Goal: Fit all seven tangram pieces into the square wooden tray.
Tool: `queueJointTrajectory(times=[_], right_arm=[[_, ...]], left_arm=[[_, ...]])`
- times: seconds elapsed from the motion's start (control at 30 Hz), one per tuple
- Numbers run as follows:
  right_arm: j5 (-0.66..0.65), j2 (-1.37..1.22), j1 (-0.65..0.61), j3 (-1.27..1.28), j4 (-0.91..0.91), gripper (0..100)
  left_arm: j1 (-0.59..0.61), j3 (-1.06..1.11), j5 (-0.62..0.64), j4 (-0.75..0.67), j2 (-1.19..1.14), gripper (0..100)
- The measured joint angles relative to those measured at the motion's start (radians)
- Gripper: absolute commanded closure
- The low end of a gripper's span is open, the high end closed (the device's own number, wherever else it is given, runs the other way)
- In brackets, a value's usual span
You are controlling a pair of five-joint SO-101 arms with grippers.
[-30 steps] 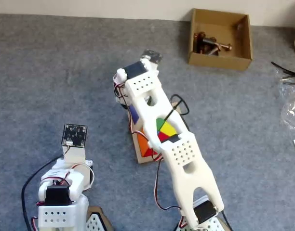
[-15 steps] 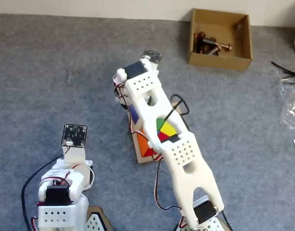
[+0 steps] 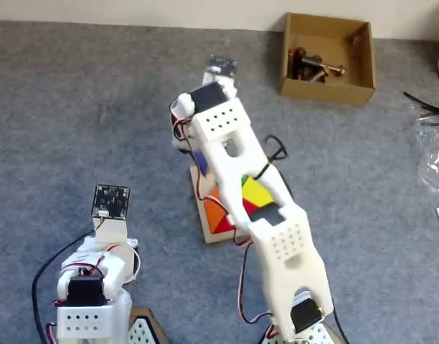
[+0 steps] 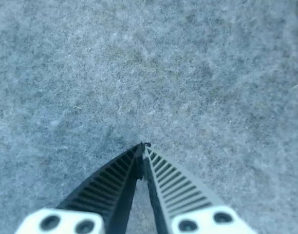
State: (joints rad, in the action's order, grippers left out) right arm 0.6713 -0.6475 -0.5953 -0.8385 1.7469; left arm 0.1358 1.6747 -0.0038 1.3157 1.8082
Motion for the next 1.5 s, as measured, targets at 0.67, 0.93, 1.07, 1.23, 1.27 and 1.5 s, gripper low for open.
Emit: queueJointTrajectory(times=[0.67,0.93,1.07,1.23,1.27,1.5], right_arm=[[0.002,0.1,0.0,0.417,-0.255,99.4],[0.002,0.1,0.0,0.423,-0.304,99.4],[0.002,0.1,0.0,0.423,-0.31,99.3],[0.002,0.1,0.0,0.423,-0.315,99.2],[0.002,0.1,0.0,0.423,-0.315,99.2],[0.002,0.1,0.0,0.423,-0.315,99.2]], left_arm=[[0.0,0.0,0.0,0.0,0.0,99],[0.0,0.0,0.0,0.0,0.0,99],[0.0,0.0,0.0,0.0,0.0,99],[0.0,0.0,0.0,0.0,0.0,99],[0.0,0.0,0.0,0.0,0.0,99],[0.0,0.0,0.0,0.0,0.0,99]])
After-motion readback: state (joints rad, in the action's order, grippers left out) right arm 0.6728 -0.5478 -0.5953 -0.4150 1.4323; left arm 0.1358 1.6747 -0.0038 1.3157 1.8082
